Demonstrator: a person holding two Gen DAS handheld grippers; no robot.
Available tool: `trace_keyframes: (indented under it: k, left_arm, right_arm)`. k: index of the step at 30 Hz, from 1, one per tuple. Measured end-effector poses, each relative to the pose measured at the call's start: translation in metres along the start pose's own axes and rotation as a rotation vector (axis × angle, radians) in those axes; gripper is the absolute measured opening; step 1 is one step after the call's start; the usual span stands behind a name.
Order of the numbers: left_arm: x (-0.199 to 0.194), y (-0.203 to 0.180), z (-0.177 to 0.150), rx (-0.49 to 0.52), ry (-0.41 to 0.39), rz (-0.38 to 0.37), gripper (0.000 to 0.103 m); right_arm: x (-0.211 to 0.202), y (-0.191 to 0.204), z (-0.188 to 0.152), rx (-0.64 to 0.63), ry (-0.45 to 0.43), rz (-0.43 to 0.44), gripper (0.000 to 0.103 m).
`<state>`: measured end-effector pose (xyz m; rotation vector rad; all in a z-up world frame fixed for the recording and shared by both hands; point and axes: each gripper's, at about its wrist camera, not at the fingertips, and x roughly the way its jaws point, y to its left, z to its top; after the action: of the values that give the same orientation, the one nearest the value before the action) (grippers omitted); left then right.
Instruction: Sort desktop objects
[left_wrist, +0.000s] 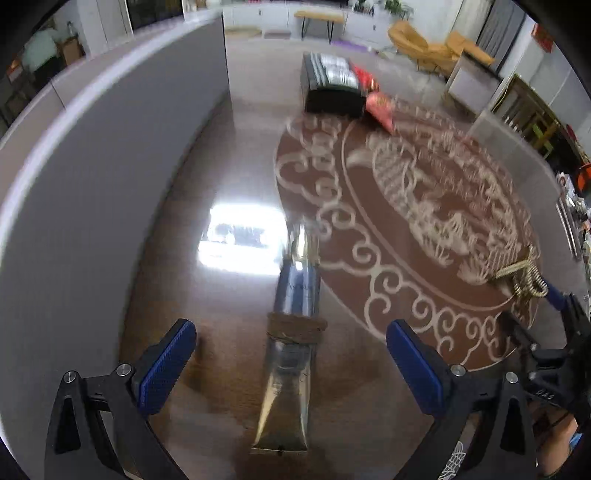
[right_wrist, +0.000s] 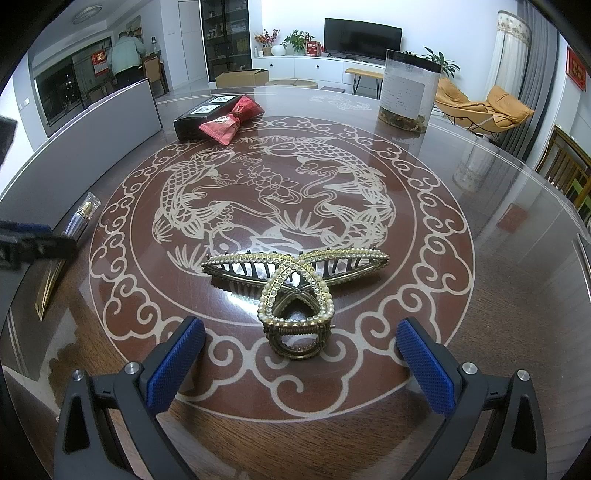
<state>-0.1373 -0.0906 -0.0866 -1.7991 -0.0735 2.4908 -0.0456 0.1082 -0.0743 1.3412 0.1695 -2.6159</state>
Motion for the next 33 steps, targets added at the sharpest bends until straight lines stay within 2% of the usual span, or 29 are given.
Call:
trace_keyframes:
  k: [5, 8, 11, 13, 17, 18, 19, 20, 21, 22, 23, 24, 25, 27, 33]
  left_arm:
    - [0.002, -0.010, -0.008, 0.080, -0.033, 0.061, 0.103]
    - [-0.001, -0.011, -0.014, 0.051, -0.086, 0.063, 0.103]
    - [-0.001, -0.011, -0.013, 0.038, -0.085, 0.068, 0.103]
    - [0.002, -0.010, -0.013, 0.038, -0.077, 0.069, 0.103]
    - [0.005, -0.014, -0.013, 0.047, 0.004, 0.066, 0.103]
    - [0.003, -0.016, -0.017, 0.051, 0.009, 0.065, 0.103]
    - [0.003, -0.019, -0.018, 0.057, 0.009, 0.065, 0.103]
    - [0.003, -0.022, -0.019, 0.068, 0.003, 0.064, 0.100]
    - [0.001, -0.024, -0.019, 0.075, -0.003, 0.060, 0.096]
    - [-0.003, -0.026, -0.019, 0.096, -0.022, 0.053, 0.080]
    - [-0.007, -0.027, -0.019, 0.108, -0.035, 0.048, 0.055]
    - [-0.010, -0.027, -0.020, 0.111, -0.043, 0.044, 0.039]
    - [-0.012, -0.025, -0.020, 0.104, -0.042, 0.022, 0.026]
    - [-0.016, -0.019, -0.022, 0.067, -0.036, -0.047, 0.026]
    - [-0.035, -0.026, -0.023, 0.054, -0.100, -0.091, 0.026]
  right_arm:
    - [0.000, 0.000, 0.000, 0.000, 0.000, 0.000, 0.103]
    - [0.000, 0.000, 0.000, 0.001, -0.001, 0.002, 0.103]
    - [0.000, 0.001, 0.000, 0.004, -0.002, 0.006, 0.103]
    - [-0.001, 0.000, 0.000, -0.003, -0.008, 0.032, 0.103]
    - [0.001, 0.003, 0.010, -0.154, 0.053, 0.047, 0.103]
    - [0.000, 0.004, 0.013, -0.172, 0.055, 0.060, 0.102]
    - [-0.001, 0.005, 0.019, -0.182, 0.054, 0.087, 0.095]
    - [0.000, 0.005, 0.022, -0.182, 0.054, 0.099, 0.078]
    - [0.002, 0.006, 0.026, -0.172, 0.060, 0.113, 0.070]
    - [0.006, 0.007, 0.029, -0.155, 0.073, 0.124, 0.056]
    - [0.007, 0.008, 0.028, -0.150, 0.080, 0.107, 0.039]
    - [0.005, 0.011, 0.028, -0.154, 0.062, 0.089, 0.032]
    - [0.004, 0.012, 0.026, -0.149, 0.058, 0.100, 0.032]
    - [-0.003, 0.012, 0.022, -0.131, 0.048, 0.109, 0.032]
    - [-0.044, 0.003, 0.015, -0.085, -0.018, 0.168, 0.032]
